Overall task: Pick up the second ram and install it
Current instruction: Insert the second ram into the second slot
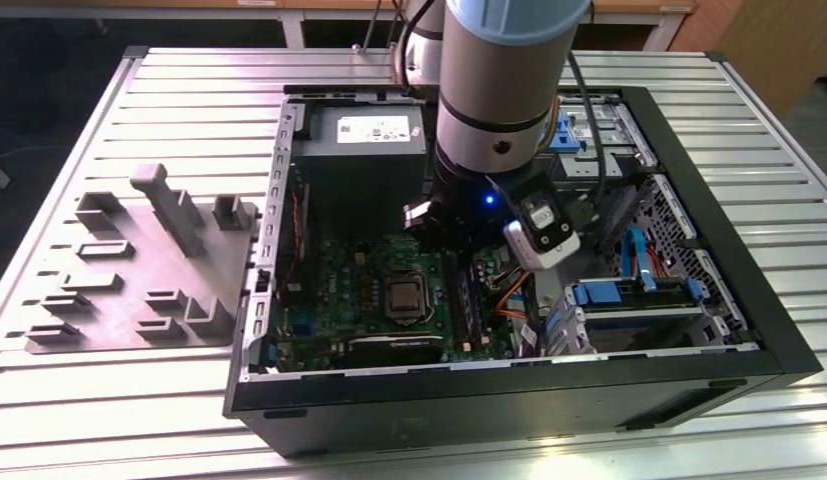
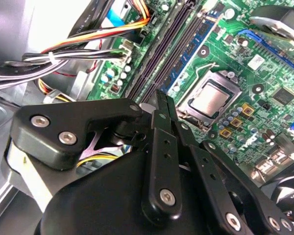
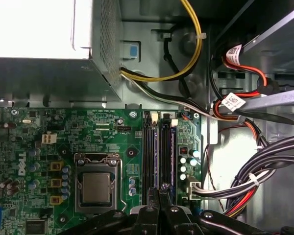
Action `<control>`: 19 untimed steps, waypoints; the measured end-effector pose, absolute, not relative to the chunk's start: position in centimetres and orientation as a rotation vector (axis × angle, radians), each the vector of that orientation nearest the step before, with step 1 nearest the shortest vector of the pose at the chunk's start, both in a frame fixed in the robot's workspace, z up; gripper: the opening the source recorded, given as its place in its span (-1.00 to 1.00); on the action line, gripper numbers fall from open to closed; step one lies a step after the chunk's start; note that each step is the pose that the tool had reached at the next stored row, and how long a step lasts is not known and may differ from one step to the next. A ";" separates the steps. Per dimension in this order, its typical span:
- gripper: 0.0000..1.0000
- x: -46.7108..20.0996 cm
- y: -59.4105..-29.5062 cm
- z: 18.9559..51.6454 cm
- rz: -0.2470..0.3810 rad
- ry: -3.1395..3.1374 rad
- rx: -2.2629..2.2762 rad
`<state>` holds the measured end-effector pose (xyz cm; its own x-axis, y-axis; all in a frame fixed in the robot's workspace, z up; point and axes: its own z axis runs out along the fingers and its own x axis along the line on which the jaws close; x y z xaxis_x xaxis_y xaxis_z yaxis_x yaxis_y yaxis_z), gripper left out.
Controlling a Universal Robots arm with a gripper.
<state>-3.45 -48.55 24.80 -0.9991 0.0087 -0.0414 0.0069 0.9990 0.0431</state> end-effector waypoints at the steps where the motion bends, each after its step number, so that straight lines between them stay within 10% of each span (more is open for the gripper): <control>1: -0.77 -3.4 -48.5 24.8 0.065 3.099 0.012; 19: -0.77 -3.5 -48.5 24.3 0.064 3.099 0.012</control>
